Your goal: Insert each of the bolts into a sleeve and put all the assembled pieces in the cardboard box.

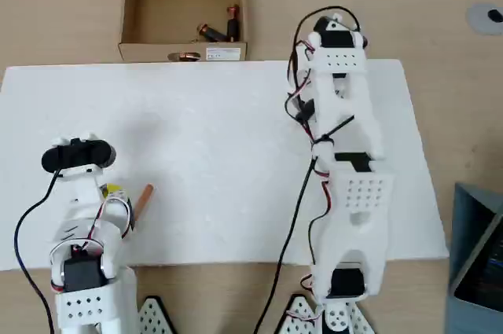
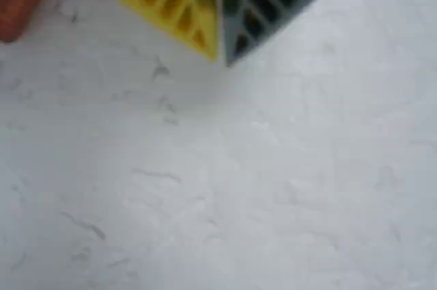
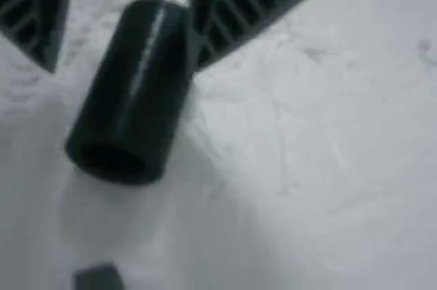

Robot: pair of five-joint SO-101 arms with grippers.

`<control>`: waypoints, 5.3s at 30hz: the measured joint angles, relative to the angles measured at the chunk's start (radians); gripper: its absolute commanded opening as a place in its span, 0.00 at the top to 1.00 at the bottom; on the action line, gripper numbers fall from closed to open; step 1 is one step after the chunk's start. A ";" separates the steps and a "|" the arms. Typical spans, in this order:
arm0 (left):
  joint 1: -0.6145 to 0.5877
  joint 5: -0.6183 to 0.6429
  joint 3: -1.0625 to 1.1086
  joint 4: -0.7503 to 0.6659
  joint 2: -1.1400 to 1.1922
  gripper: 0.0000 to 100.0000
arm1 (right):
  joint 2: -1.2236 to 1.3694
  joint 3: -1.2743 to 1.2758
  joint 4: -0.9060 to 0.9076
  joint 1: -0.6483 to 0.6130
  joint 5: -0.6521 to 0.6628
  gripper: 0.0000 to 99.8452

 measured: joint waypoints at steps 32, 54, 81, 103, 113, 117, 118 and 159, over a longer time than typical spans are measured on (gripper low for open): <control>0.000 0.000 0.000 0.000 0.000 1.00 | 0.092 -0.535 0.242 -0.002 0.126 0.99; 0.000 0.000 -0.006 0.000 0.000 1.00 | -0.813 0.269 0.245 0.035 0.304 0.99; 0.000 0.060 -1.102 0.560 0.532 0.99 | -1.861 1.295 -0.074 0.057 0.350 0.99; 0.041 -0.262 -1.344 0.661 1.405 1.00 | -2.295 1.677 -0.273 0.057 0.454 0.99; 0.262 -0.267 -1.166 0.661 1.488 0.94 | -2.496 1.752 -0.273 0.057 0.557 0.99; 0.272 -0.273 -1.131 0.661 1.528 0.92 | -2.503 1.752 -0.273 0.057 0.562 0.99; 0.272 -0.273 -1.131 0.661 1.540 0.92 | -2.503 1.752 -0.273 0.057 0.562 0.99; 0.144 -0.328 -1.143 0.439 1.959 1.00 | -2.504 1.752 -0.252 0.057 0.566 0.99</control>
